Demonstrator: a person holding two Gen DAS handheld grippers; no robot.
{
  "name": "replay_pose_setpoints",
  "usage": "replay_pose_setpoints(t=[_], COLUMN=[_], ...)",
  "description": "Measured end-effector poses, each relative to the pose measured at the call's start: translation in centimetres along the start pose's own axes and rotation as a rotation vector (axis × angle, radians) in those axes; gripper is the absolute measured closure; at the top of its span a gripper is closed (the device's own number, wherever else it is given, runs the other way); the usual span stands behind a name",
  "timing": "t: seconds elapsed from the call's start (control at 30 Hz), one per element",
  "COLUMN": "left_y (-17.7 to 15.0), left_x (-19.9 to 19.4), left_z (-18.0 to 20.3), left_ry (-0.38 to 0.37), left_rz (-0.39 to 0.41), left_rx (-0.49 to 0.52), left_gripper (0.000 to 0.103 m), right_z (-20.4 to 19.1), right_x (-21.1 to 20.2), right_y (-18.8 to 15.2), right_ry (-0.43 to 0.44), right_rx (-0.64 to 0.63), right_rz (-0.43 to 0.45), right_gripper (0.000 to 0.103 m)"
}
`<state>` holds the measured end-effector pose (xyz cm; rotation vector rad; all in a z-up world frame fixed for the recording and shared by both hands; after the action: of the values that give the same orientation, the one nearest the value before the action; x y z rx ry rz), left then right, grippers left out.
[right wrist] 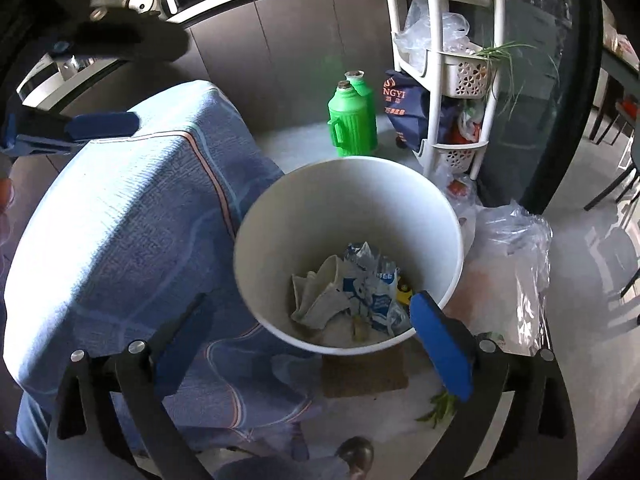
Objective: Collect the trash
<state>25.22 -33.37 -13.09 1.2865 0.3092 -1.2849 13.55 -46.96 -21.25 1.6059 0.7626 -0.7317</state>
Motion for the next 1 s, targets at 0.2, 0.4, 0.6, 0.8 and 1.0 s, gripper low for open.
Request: replay_pose_setpoints(t=[0.2, 0.4, 0.6, 0.8, 1.0], left_y=[-0.9, -2.0, -4.5, -7.2, -10.3], left_x=[-4.8, -11.6, -19.2, -24.4, -28.4], left_z=[-0.8, -2.6, -5.0, -6.7, -7.5], left_ry=[0.074, 0.163, 0.268, 0.366, 0.463], left_rz=[0.065, 0.157, 0.238, 0.257, 0.262], left_rx=[-0.005, -0.054, -0.118, -0.142, -0.137], left_gripper=[0.004, 0.004, 0.004, 0.004, 0.004], right_z=[-1.4, -4.2, -8.2, -11.8, -16.0], right_x=[-2.7, -7.5, -13.0, -17.3, -20.9], right_y=[1.1, 3.0, 4.7, 5.4, 5.2], right_ry=[-0.016, -0.056, -0.091, -0.111, -0.138], right_rx=[0.008, -0.029, -0.076, -0.073, -0.11], right_rz=[0.034, 0.102, 0.167, 0.194, 0.222], right_gripper=[0.009, 0.009, 0.009, 0.009, 0.009])
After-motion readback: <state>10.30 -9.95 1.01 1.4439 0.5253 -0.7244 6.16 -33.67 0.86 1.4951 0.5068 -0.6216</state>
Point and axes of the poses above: each gripper's, at about its wrist camera, not at the fingertips, and x roughly the way its jaws point, z to its right, y to its top, the point moved 1 cm from there along x, roughly the way its jaws point, and after that the axes turned 3 degrees about -x, right-handed, at the moved point
